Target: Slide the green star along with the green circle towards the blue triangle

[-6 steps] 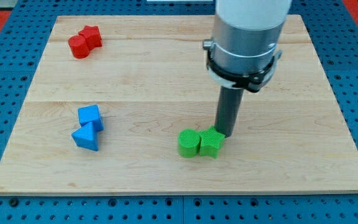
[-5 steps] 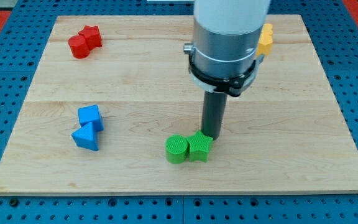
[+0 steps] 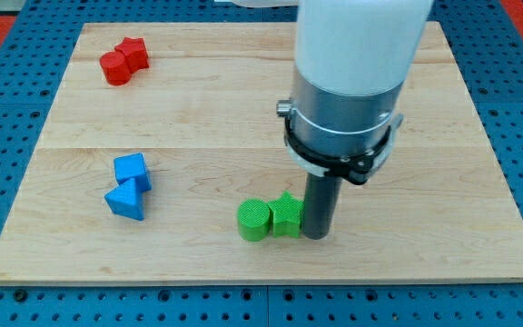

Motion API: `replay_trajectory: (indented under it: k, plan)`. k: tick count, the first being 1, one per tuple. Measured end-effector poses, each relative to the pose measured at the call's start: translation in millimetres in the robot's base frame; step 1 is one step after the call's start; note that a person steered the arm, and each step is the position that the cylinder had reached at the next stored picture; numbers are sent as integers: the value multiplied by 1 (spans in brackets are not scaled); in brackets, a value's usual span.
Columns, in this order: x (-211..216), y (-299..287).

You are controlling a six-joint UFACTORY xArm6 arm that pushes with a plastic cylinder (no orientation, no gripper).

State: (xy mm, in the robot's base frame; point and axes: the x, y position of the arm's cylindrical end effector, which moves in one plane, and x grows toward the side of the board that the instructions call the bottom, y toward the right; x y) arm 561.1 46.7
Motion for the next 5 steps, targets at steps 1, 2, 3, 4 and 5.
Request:
replay_trajectory:
  k: [1,2,3,4,5]
  plan:
    - [-1,-15]
    - [-1,-41]
    - [-1,-41]
    - [-8,-22]
    - [-73,0]
